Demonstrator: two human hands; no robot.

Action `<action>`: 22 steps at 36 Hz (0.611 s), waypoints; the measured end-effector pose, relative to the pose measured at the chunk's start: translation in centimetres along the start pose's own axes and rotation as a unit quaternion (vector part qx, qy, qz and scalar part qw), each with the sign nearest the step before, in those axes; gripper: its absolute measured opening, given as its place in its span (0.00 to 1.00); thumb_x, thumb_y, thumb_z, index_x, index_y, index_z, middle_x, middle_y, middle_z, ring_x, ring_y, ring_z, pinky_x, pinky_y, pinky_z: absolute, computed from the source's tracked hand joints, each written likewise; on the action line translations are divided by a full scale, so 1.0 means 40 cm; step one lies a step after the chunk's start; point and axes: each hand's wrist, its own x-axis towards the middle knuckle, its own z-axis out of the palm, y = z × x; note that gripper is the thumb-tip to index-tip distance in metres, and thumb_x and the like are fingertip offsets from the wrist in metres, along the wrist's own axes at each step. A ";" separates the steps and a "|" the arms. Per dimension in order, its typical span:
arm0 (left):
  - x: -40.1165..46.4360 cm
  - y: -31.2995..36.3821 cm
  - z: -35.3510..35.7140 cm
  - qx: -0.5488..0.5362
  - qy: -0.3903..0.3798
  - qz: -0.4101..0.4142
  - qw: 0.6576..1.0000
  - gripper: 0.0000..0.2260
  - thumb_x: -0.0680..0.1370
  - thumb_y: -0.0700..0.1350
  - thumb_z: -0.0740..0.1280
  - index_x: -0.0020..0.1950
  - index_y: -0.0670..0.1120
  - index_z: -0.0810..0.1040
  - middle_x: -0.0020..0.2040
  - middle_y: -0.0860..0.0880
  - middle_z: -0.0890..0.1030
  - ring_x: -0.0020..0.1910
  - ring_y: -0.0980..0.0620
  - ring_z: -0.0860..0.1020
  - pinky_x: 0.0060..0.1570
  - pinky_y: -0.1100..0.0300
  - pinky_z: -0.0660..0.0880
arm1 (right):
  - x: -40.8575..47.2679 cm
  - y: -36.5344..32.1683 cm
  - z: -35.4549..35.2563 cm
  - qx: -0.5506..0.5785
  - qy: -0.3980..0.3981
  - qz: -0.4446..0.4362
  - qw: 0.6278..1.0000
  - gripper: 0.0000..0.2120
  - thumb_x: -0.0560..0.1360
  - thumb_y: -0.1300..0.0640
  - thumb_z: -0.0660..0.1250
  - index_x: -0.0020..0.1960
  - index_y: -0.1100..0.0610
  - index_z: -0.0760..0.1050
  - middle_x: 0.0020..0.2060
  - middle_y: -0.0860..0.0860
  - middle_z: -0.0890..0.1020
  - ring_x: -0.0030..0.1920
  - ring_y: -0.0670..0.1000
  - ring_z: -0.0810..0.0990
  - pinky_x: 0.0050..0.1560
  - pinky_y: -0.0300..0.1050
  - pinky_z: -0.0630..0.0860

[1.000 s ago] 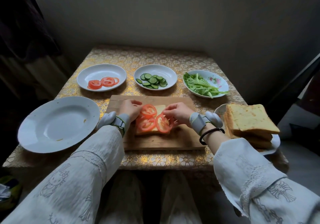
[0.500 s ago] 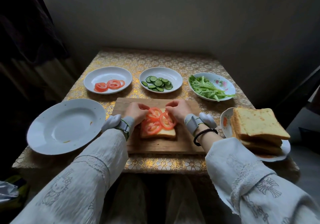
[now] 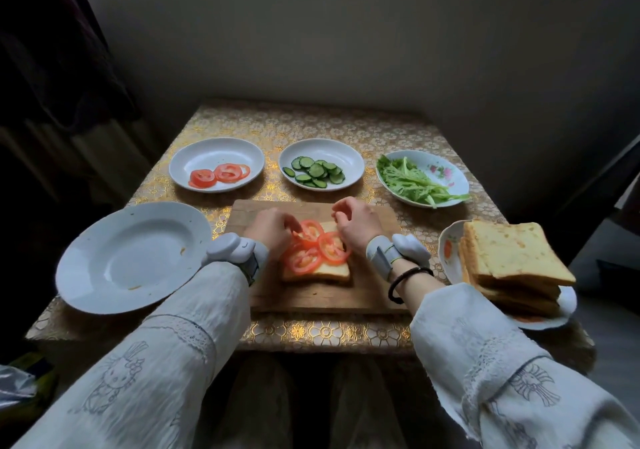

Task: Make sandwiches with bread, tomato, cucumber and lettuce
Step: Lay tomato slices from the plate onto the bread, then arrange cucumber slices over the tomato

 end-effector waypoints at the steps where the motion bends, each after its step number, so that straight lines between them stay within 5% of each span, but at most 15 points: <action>1: 0.008 0.002 -0.011 0.014 -0.014 0.004 1.000 0.16 0.75 0.33 0.59 0.52 0.45 0.84 0.58 0.45 0.81 0.57 0.47 0.78 0.60 0.55 0.75 | 0.008 -0.006 -0.006 -0.019 -0.007 0.000 1.000 0.11 0.79 0.60 0.59 0.58 0.58 0.76 0.56 0.54 0.82 0.59 0.55 0.78 0.62 0.46 0.72; 7: 0.074 0.030 -0.066 0.119 -0.042 0.014 0.992 0.15 0.77 0.35 0.57 0.48 0.47 0.83 0.56 0.47 0.81 0.55 0.48 0.78 0.46 0.60 0.71 | 0.093 -0.026 -0.042 -0.100 -0.053 0.004 0.994 0.12 0.79 0.58 0.59 0.59 0.59 0.76 0.59 0.57 0.80 0.60 0.58 0.77 0.62 0.50 0.72; 12: 0.155 0.044 -0.079 0.150 -0.053 0.041 0.986 0.16 0.77 0.34 0.57 0.56 0.45 0.80 0.60 0.45 0.79 0.59 0.46 0.77 0.59 0.56 0.73 | 0.179 -0.027 -0.049 -0.160 -0.047 -0.015 0.986 0.13 0.79 0.59 0.57 0.59 0.59 0.76 0.58 0.59 0.80 0.58 0.60 0.78 0.57 0.50 0.74; 22: 0.365 0.008 -0.014 0.188 -0.065 0.059 0.978 0.20 0.79 0.38 0.57 0.72 0.46 0.67 0.69 0.43 0.69 0.67 0.42 0.68 0.66 0.51 0.67 | 0.349 0.011 -0.001 -0.241 -0.039 -0.055 0.968 0.15 0.78 0.59 0.60 0.64 0.60 0.70 0.62 0.57 0.73 0.63 0.59 0.72 0.59 0.50 0.71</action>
